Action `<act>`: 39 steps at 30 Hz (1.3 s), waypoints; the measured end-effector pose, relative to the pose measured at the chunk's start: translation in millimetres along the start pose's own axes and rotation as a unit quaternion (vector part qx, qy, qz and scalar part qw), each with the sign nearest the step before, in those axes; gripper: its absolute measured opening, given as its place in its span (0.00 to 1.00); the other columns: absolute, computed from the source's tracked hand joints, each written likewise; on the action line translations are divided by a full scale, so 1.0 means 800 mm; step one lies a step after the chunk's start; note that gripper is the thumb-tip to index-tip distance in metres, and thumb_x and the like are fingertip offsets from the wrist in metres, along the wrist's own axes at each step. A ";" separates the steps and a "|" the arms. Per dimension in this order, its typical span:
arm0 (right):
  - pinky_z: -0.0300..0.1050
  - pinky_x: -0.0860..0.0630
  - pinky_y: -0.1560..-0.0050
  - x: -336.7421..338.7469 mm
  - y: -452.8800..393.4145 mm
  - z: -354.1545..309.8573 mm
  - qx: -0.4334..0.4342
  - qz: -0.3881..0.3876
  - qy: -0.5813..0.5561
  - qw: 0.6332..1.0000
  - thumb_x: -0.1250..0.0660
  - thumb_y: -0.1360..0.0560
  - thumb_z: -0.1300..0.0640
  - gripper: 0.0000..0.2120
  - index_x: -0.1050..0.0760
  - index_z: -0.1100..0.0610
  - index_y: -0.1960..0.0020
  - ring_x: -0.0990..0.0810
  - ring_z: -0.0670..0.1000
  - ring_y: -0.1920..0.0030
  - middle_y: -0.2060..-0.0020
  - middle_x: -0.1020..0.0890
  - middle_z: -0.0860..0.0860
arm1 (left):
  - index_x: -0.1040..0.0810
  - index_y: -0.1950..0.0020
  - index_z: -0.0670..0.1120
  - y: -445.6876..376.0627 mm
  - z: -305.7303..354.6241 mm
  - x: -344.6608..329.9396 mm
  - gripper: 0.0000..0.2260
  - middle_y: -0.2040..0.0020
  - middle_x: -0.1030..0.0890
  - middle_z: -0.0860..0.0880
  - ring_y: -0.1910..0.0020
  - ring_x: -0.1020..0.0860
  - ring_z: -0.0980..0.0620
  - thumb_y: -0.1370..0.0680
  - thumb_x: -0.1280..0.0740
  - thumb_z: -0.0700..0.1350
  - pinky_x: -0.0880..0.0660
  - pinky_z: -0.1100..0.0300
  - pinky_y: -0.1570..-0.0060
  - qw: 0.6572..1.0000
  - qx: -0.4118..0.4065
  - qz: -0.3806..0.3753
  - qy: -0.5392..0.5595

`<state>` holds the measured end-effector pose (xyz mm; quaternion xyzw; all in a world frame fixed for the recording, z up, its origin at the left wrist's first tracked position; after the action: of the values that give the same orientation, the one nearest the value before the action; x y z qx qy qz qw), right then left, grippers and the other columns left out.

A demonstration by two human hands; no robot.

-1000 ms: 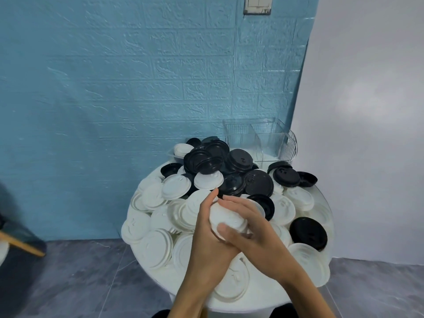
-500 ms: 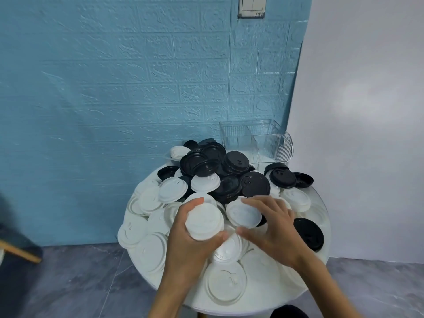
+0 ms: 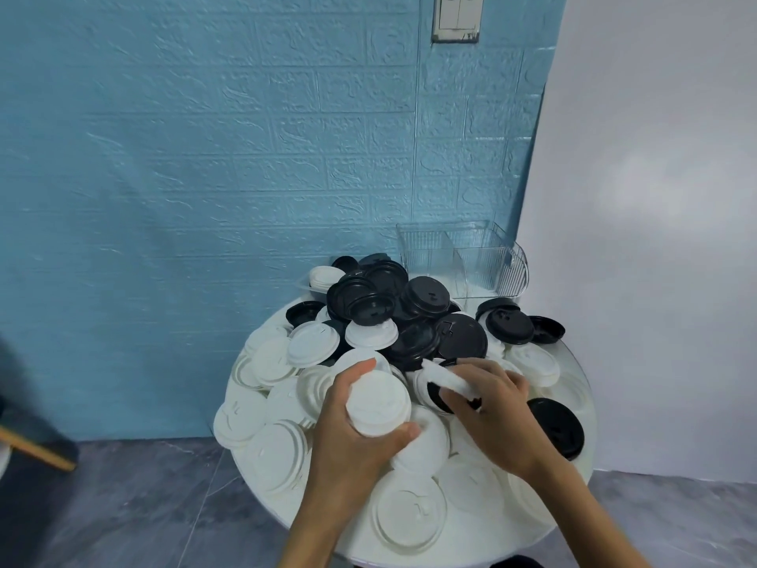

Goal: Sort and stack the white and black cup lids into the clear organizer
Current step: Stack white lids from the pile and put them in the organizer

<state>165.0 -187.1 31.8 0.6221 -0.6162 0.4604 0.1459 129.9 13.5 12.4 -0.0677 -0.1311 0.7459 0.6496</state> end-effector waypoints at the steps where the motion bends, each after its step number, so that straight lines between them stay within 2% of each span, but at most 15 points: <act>1: 0.40 0.45 0.37 0.006 0.000 -0.004 0.000 0.020 -0.029 0.999 0.33 0.19 0.53 0.10 0.23 0.36 0.48 0.33 0.31 0.36 0.46 0.26 0.22 | 0.24 0.35 0.63 0.000 -0.001 -0.001 0.39 0.41 0.21 0.68 0.39 0.23 0.66 0.46 0.16 0.55 0.26 0.70 0.43 1.000 -0.002 0.002 0.000; 3: 0.40 0.31 0.40 0.021 0.001 -0.017 0.005 0.063 -0.135 0.989 0.33 0.19 0.51 0.13 0.26 0.32 0.45 0.24 0.37 0.42 0.46 0.21 0.30 | 0.24 0.36 0.66 0.000 -0.001 -0.003 0.39 0.41 0.21 0.68 0.38 0.23 0.65 0.46 0.16 0.58 0.27 0.66 0.40 1.000 -0.008 0.009 -0.005; 6: 0.38 0.21 0.51 0.033 -0.001 -0.035 -0.009 0.083 -0.351 0.933 0.28 0.23 0.50 0.13 0.26 0.41 0.41 0.17 0.47 0.46 0.46 0.18 0.42 | 0.25 0.37 0.70 -0.001 0.001 -0.005 0.38 0.39 0.21 0.67 0.38 0.23 0.65 0.45 0.15 0.58 0.25 0.60 0.38 1.000 -0.019 0.020 -0.015; 9: 0.41 0.20 0.56 0.013 -0.008 -0.049 -0.074 -0.009 -0.477 0.876 0.25 0.29 0.52 0.17 0.23 0.46 0.41 0.16 0.48 0.51 0.48 0.16 0.47 | 0.26 0.34 0.69 -0.003 0.004 -0.010 0.40 0.37 0.21 0.65 0.37 0.22 0.61 0.43 0.15 0.55 0.22 0.53 0.38 0.999 -0.023 0.013 -0.025; 11: 0.39 0.23 0.61 -0.002 -0.012 -0.057 -0.103 -0.068 -0.488 0.864 0.24 0.29 0.54 0.15 0.19 0.47 0.43 0.17 0.48 0.57 0.54 0.15 0.52 | 0.28 0.33 0.68 -0.004 0.007 -0.013 0.42 0.36 0.21 0.64 0.37 0.21 0.60 0.43 0.14 0.54 0.20 0.53 0.40 0.999 -0.026 0.006 -0.027; 14: 0.38 0.22 0.58 -0.013 -0.015 -0.060 -0.116 -0.057 -0.465 0.876 0.23 0.28 0.56 0.12 0.17 0.46 0.46 0.15 0.49 0.56 0.56 0.14 0.51 | 0.29 0.33 0.69 -0.003 0.008 -0.014 0.43 0.37 0.20 0.63 0.39 0.20 0.59 0.43 0.15 0.52 0.19 0.55 0.43 0.999 -0.023 0.003 -0.022; 18: 0.42 0.18 0.52 -0.019 -0.016 -0.058 -0.112 -0.030 -0.361 0.925 0.24 0.29 0.48 0.12 0.18 0.39 0.46 0.17 0.47 0.49 0.48 0.19 0.46 | 0.31 0.31 0.71 -0.001 0.009 -0.015 0.47 0.40 0.19 0.63 0.43 0.17 0.58 0.44 0.14 0.50 0.17 0.58 0.49 1.000 -0.008 -0.006 0.000; 22: 0.39 0.20 0.54 -0.027 -0.015 -0.066 -0.109 -0.067 -0.393 0.911 0.26 0.28 0.48 0.13 0.19 0.37 0.45 0.17 0.44 0.47 0.46 0.17 0.41 | 0.29 0.31 0.70 0.000 0.016 -0.016 0.46 0.39 0.19 0.64 0.42 0.17 0.59 0.44 0.13 0.51 0.17 0.60 0.50 1.000 -0.016 -0.019 0.011; 28: 0.39 0.20 0.52 -0.036 -0.021 -0.071 -0.090 -0.117 -0.422 0.894 0.23 0.32 0.48 0.15 0.17 0.42 0.46 0.15 0.47 0.48 0.50 0.14 0.45 | 0.23 0.36 0.64 -0.001 0.013 -0.009 0.38 0.40 0.17 0.57 0.41 0.17 0.53 0.42 0.14 0.46 0.17 0.48 0.44 1.000 -0.003 -0.016 0.026; 30: 0.39 0.20 0.50 -0.042 -0.031 -0.066 -0.097 -0.124 -0.403 0.901 0.24 0.28 0.47 0.11 0.17 0.42 0.46 0.15 0.46 0.48 0.50 0.13 0.45 | 0.22 0.39 0.65 0.001 0.014 0.000 0.35 0.42 0.16 0.59 0.43 0.17 0.57 0.43 0.15 0.48 0.19 0.57 0.45 1.000 0.001 0.000 0.030; 32: 0.36 0.21 0.52 -0.040 -0.045 -0.058 -0.103 -0.069 -0.345 0.930 0.30 0.21 0.48 0.07 0.18 0.42 0.45 0.15 0.45 0.52 0.52 0.14 0.42 | 0.22 0.39 0.62 0.002 0.015 0.014 0.36 0.44 0.17 0.64 0.45 0.19 0.63 0.46 0.16 0.52 0.23 0.68 0.47 0.999 0.001 0.028 0.036; 34: 0.32 0.24 0.52 -0.029 -0.058 -0.052 -0.066 0.011 -0.222 0.973 0.32 0.20 0.51 0.10 0.21 0.43 0.40 0.18 0.41 0.54 0.54 0.15 0.40 | 0.22 0.38 0.58 0.001 0.015 0.031 0.37 0.43 0.18 0.65 0.44 0.21 0.65 0.46 0.16 0.49 0.24 0.67 0.45 0.998 0.004 0.052 0.036; 35: 0.33 0.26 0.48 -0.028 -0.064 -0.055 -0.032 0.021 -0.155 0.987 0.32 0.21 0.51 0.13 0.22 0.44 0.36 0.20 0.40 0.50 0.49 0.16 0.39 | 0.22 0.37 0.57 0.001 0.014 0.039 0.37 0.43 0.18 0.65 0.43 0.21 0.65 0.45 0.17 0.47 0.24 0.63 0.43 0.997 0.006 0.061 0.039; 37: 0.39 0.31 0.37 -0.041 -0.073 -0.065 0.026 -0.033 -0.060 0.997 0.32 0.22 0.46 0.21 0.27 0.45 0.29 0.27 0.43 0.39 0.38 0.22 0.40 | 0.22 0.37 0.56 0.000 0.011 0.051 0.37 0.44 0.18 0.65 0.44 0.21 0.65 0.45 0.17 0.45 0.25 0.60 0.42 0.996 0.011 0.073 0.043; 39: 0.41 0.37 0.34 -0.060 -0.077 -0.073 0.053 -0.093 0.007 0.994 0.33 0.23 0.41 0.28 0.32 0.46 0.24 0.32 0.47 0.35 0.33 0.28 0.42 | 0.23 0.37 0.57 -0.001 0.006 0.058 0.38 0.45 0.18 0.66 0.46 0.20 0.66 0.45 0.17 0.45 0.25 0.60 0.44 0.996 0.015 0.077 0.045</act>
<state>206.6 -100.4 50.8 0.6804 -0.5293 0.4811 0.1593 122.3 58.8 20.3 -0.1011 -0.0851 0.7917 0.5965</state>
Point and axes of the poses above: each hand's wrist, its own y-axis away from the middle knuckle, its own x-axis out of the back of the hand, z = x × y, the point moved 6 cm from there along -y, towards the middle knuckle
